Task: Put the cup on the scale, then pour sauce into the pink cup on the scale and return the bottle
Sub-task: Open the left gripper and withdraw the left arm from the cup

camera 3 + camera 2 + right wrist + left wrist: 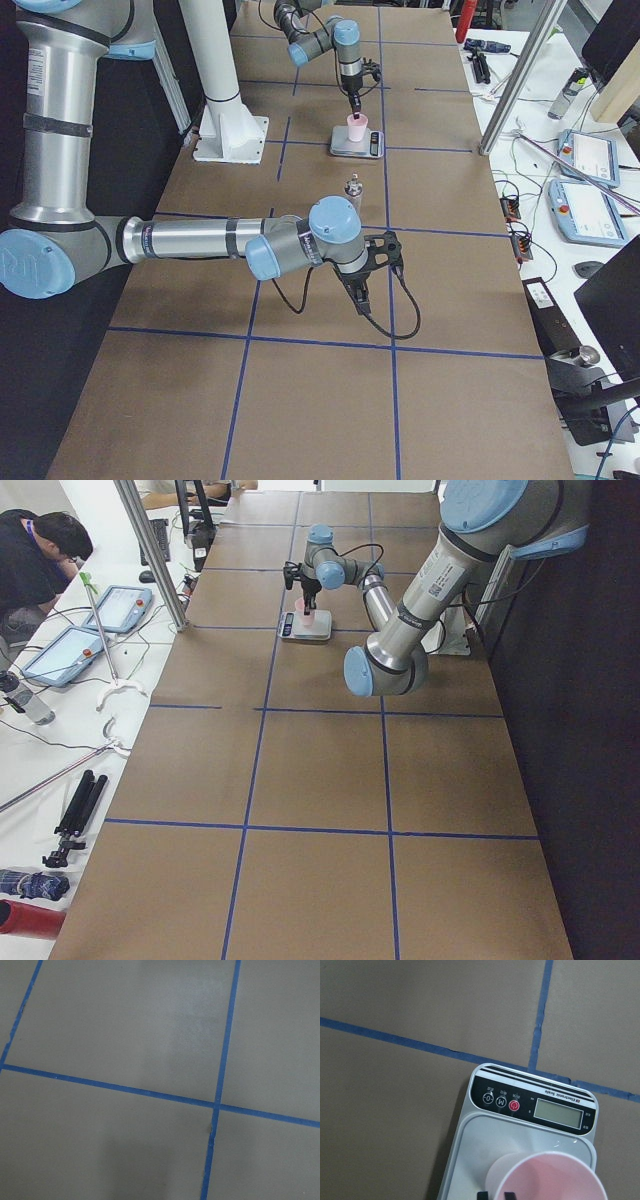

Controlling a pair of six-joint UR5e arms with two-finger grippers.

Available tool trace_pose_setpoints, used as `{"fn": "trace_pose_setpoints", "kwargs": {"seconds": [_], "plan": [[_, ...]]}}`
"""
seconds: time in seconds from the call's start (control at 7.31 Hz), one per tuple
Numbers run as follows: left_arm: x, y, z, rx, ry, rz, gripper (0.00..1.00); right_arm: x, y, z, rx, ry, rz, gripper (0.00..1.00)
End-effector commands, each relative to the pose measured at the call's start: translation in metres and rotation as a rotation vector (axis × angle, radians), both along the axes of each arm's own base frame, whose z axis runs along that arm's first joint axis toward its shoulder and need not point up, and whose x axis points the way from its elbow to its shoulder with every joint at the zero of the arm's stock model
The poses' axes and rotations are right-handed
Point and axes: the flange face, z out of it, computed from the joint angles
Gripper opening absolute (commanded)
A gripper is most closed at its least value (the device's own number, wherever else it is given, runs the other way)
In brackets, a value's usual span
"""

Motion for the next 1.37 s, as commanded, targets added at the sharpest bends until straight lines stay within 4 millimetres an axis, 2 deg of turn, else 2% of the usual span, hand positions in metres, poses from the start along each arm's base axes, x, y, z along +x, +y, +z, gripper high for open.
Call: {"fn": "trace_pose_setpoints", "kwargs": {"seconds": [0.0,0.14,0.41,0.55,0.68,0.82,0.96,1.23], "plan": [[-0.008,0.002,-0.002,0.061,-0.005,0.043,0.79,0.000,0.000,-0.002,0.003,-0.002,0.001,1.00],[-0.036,0.015,-0.002,0.149,0.006,0.097,1.00,-0.001,0.001,-0.008,0.016,-0.014,-0.006,1.00],[-0.122,0.028,0.018,0.296,-0.020,0.156,1.00,-0.003,0.003,-0.039,0.029,-0.053,0.017,1.00],[-0.165,0.025,0.018,0.358,-0.075,0.184,1.00,-0.006,0.008,-0.068,0.016,-0.091,0.057,1.00],[-0.211,0.017,0.047,0.393,-0.117,0.225,1.00,-0.021,0.017,-0.099,-0.003,-0.125,0.074,1.00],[-0.266,-0.001,0.082,0.450,-0.179,0.279,1.00,-0.045,0.025,-0.136,-0.024,-0.162,0.087,1.00],[-0.326,-0.023,0.125,0.506,-0.256,0.348,1.00,-0.070,0.034,-0.173,-0.033,-0.190,0.094,1.00],[-0.456,-0.058,0.204,0.566,-0.396,0.438,1.00,-0.123,0.047,-0.228,0.004,-0.172,0.122,1.00]]}}
